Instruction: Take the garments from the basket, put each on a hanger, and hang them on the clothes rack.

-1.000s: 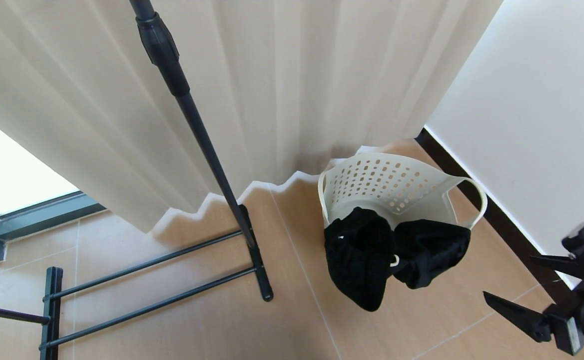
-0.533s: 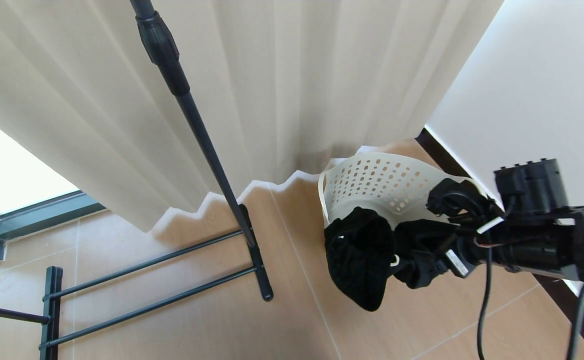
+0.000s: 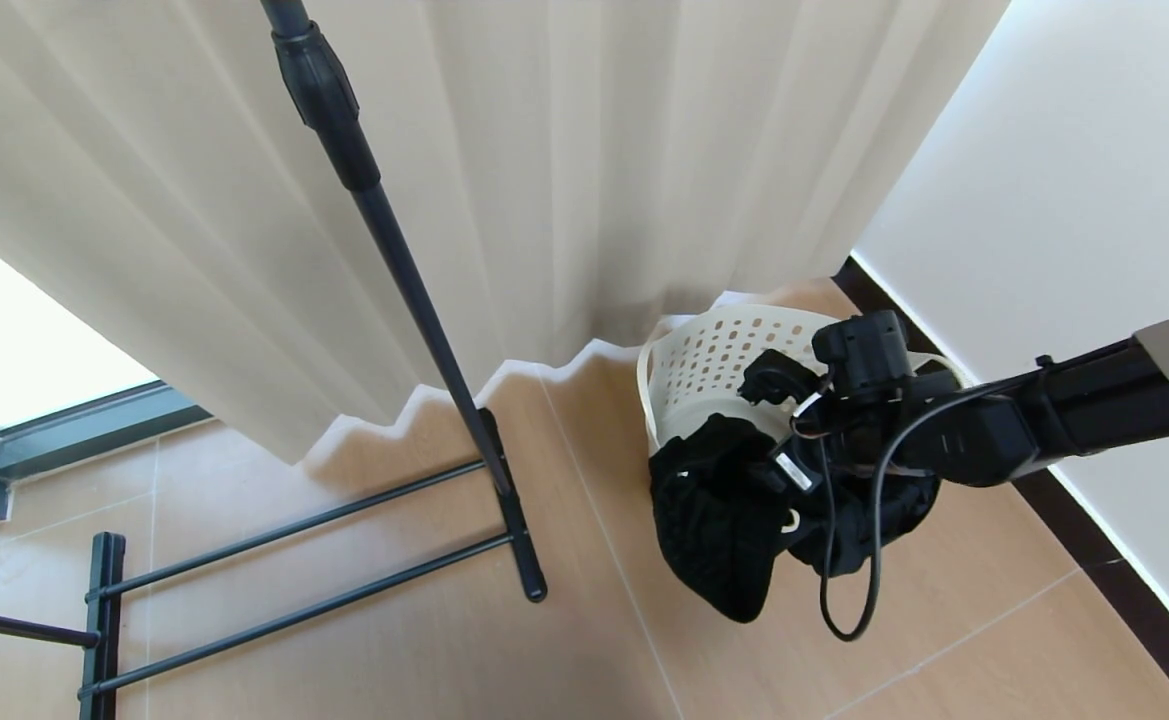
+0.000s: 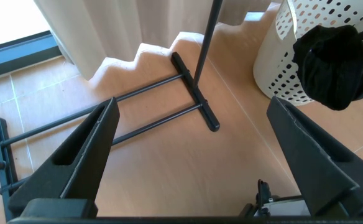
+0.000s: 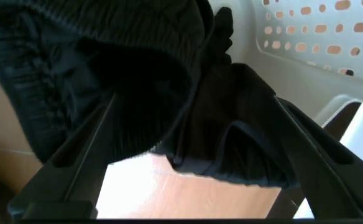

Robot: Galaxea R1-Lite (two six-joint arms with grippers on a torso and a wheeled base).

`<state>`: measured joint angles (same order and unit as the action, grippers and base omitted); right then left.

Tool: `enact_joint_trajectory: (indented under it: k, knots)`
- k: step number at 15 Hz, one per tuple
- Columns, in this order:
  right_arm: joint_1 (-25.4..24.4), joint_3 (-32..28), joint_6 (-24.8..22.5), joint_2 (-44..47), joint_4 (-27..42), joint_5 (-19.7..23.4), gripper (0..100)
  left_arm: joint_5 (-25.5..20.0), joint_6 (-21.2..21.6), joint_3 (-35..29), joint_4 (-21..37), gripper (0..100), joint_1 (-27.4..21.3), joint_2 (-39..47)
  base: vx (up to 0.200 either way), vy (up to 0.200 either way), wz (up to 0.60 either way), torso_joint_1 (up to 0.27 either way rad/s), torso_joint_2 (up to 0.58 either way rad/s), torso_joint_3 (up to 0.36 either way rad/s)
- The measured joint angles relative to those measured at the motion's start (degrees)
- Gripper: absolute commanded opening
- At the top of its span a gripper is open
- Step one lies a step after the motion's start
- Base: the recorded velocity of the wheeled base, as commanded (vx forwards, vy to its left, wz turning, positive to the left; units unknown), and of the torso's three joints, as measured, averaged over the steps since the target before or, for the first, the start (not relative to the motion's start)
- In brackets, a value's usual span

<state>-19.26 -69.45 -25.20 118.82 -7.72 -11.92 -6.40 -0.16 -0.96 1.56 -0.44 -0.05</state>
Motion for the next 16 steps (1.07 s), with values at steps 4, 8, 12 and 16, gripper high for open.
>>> enact_joint_trajectory:
  k: [4, 8, 12, 16]
  knots:
    - [0.4, -5.4, -0.1, 5.5, 0.0, -0.7, 100, 0.0, 0.0, 0.0, 0.0, 100, 0.0, 0.0, 0.0, 0.0, 0.0, 0.0, 0.0, 0.0]
    - [1.6, -8.8, -0.1, 8.6, 0.0, -0.7, 0, 0.0, 0.0, 0.0, 0.0, 100, 0.0, 0.0, 0.0, 0.0, 0.0, 0.0, 0.0, 0.0]
    - [1.9, -10.4, 0.4, 9.9, -0.3, -0.7, 0, 0.0, 0.0, 0.0, 0.0, 100, 0.0, 0.0, 0.0, 0.0, 0.0, 0.0, 0.0, 0.0]
    - [0.5, -7.7, 1.4, 7.0, -0.4, -0.7, 0, 0.0, 0.0, 0.0, 0.0, 100, 0.0, 0.0, 0.0, 0.0, 0.0, 0.0, 0.0, 0.0]
